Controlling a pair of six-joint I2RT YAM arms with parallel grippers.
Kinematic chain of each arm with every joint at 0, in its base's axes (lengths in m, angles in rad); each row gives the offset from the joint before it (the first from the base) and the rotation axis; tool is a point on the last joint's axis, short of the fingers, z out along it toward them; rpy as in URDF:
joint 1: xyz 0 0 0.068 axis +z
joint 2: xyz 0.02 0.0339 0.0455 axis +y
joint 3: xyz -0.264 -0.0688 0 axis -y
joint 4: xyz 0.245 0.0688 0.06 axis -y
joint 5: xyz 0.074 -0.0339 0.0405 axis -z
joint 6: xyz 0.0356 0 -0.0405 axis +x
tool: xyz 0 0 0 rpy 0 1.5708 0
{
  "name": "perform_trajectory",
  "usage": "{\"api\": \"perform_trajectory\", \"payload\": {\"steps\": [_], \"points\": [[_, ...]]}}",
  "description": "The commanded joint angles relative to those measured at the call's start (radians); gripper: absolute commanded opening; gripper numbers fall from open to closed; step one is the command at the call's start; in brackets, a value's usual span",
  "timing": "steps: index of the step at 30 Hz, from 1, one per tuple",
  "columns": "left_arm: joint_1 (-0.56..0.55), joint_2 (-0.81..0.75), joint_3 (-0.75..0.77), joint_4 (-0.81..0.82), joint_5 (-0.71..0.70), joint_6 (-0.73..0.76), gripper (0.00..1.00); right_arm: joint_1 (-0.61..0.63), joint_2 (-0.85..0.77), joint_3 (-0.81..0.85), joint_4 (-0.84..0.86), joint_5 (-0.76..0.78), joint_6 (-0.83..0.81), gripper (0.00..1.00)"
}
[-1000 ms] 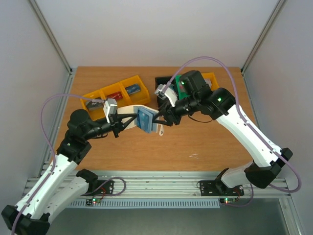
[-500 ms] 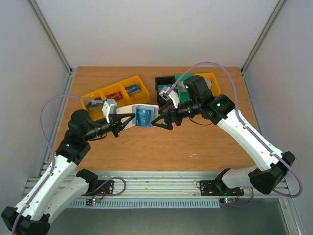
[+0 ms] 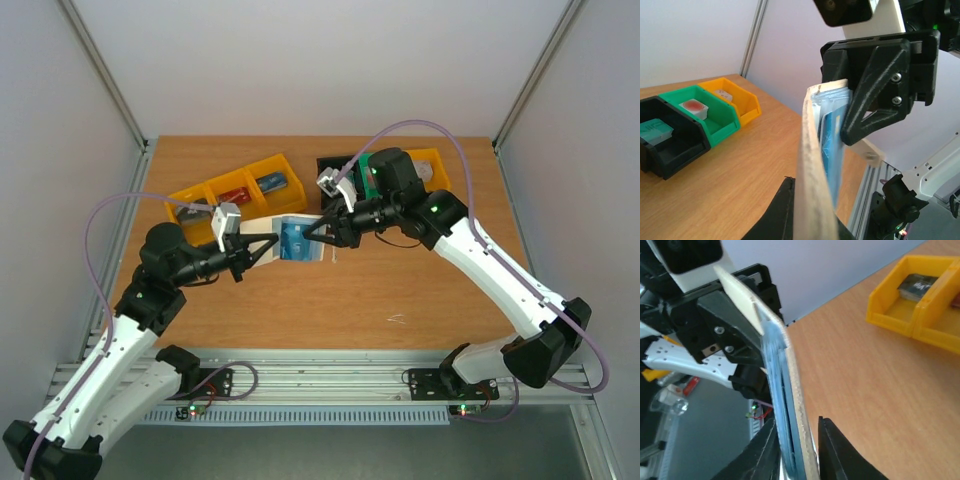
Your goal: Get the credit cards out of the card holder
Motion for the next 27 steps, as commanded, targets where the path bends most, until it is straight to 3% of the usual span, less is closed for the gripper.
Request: {"api": "perform_trajectory", "payload": {"steps": [1, 3, 6, 7, 9, 12, 16, 19, 22, 27], "points": [[0.003, 0.0, 0.027, 0.076, 0.002, -0.031, 0.0, 0.0, 0.004, 0.014, 0.017, -0.101, 0.002, 0.12], [0.003, -0.003, 0.024, 0.059, -0.066, -0.035, 0.01, -0.001, -0.003, 0.014, -0.001, -0.089, -0.008, 0.02], [0.004, -0.003, 0.021, -0.015, -0.289, -0.047, 0.38, -0.014, -0.004, 0.017, -0.039, -0.006, 0.009, 0.01], [0.003, -0.001, 0.021, -0.036, -0.375, -0.047, 0.44, -0.018, 0.001, 0.023, -0.056, 0.038, 0.02, 0.01], [0.005, 0.003, 0.017, -0.061, -0.514, -0.036, 0.53, -0.02, 0.021, 0.044, -0.108, 0.156, 0.046, 0.01], [0.006, -0.004, 0.01, -0.044, -0.559, 0.04, 0.59, -0.02, 0.063, 0.089, -0.194, 0.459, 0.158, 0.01], [0.006, -0.02, 0.004, -0.001, -0.428, 0.137, 0.59, 0.0, 0.114, 0.164, -0.304, 0.707, 0.263, 0.01], [0.0, -0.021, -0.009, 0.068, -0.132, 0.192, 0.42, 0.061, 0.134, 0.202, -0.315, 0.801, 0.244, 0.01], [-0.059, 0.01, -0.007, 0.112, 0.094, 0.184, 0.37, 0.095, 0.142, 0.214, -0.266, 0.704, 0.206, 0.01], [-0.112, 0.092, -0.012, 0.148, 0.045, 0.017, 0.32, 0.101, 0.081, 0.162, -0.131, 0.415, 0.111, 0.01]]}}
